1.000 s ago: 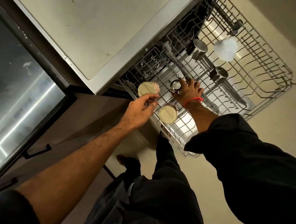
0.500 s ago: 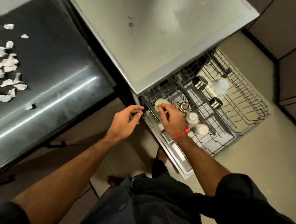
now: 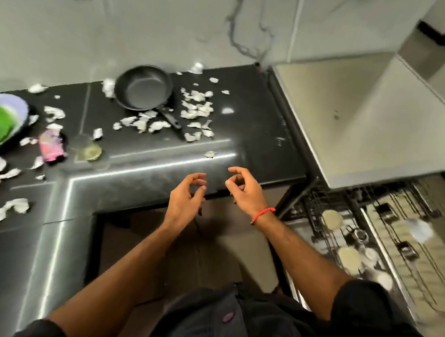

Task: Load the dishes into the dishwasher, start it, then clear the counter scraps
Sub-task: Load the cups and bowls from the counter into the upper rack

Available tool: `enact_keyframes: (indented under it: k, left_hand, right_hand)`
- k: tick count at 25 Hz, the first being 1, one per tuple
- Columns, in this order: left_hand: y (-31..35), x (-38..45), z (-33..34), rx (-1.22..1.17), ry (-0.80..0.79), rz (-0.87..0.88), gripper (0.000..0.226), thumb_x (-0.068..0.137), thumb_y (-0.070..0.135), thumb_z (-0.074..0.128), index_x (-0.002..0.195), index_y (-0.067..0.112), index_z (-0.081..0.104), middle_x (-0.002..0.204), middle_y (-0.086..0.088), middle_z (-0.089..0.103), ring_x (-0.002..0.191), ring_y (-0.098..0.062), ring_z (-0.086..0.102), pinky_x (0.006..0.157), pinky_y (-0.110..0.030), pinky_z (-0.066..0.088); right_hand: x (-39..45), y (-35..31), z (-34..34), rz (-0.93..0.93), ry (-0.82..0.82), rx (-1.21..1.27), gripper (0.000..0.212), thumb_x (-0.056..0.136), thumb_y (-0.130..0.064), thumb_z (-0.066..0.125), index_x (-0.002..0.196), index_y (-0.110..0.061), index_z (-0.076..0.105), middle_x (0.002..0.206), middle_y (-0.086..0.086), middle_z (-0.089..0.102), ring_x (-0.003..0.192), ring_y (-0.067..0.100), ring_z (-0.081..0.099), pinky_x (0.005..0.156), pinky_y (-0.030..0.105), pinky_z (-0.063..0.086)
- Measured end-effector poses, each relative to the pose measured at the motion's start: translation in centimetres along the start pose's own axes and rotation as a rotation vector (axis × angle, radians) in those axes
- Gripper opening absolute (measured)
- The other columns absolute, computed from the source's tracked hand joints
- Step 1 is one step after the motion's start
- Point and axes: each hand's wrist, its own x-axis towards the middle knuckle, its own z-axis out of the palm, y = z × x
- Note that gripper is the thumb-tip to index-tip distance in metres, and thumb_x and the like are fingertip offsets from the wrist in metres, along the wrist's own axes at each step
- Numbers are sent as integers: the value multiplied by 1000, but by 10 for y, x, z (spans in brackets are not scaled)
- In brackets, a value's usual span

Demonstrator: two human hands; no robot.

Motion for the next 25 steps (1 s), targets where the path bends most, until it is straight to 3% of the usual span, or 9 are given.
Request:
enact_keyframes:
  k: [7,13,17,21,23,25]
  left_hand:
    - [-40,-16,-122,-34,275,-70,32,98,14,60,127,26,61,111,9,67,80,-31,70,52,-16,49]
    - [-70,-14,-189,-35,442,-118,33,95,14,62,126,26,61,109,11,67,77,-30,71,54,-19,50]
    - [-84,0,-214,46,489,-136,37,94,19,65,129,29,60,117,9,64,85,-21,69,73,-40,60]
    - [-92,38,-228,117,527,-158,47,91,19,70,135,25,55,129,0,58,79,-9,64,73,-17,52]
    - [-92,63,-232,132,524,-177,58,89,17,72,142,20,48,138,-5,51,87,-11,65,76,-14,50]
    - [-90,89,-237,132,512,-200,75,87,16,74,151,15,35,150,-8,40,115,-25,60,96,-32,53]
  right_hand:
    - [13,-61,125,-83,-248,-61,26,91,-18,64,115,-27,61,102,-2,64,87,35,65,78,49,58]
    - [31,-86,199,-143,-433,-66,32,95,-16,61,125,-25,58,124,-5,62,99,12,64,90,48,56]
    - [53,-89,229,-122,-500,-82,39,98,-10,52,136,-19,54,136,-3,58,121,11,57,104,43,49]
    - [80,-82,248,-61,-579,-90,47,97,2,44,141,-17,49,142,0,54,129,16,52,111,42,42]
    - [99,-82,256,-31,-621,-84,50,96,6,43,142,-15,48,144,3,52,131,20,51,112,41,41]
    - [117,-84,258,6,-658,-101,51,96,3,46,142,-19,47,144,0,53,130,19,52,110,39,43]
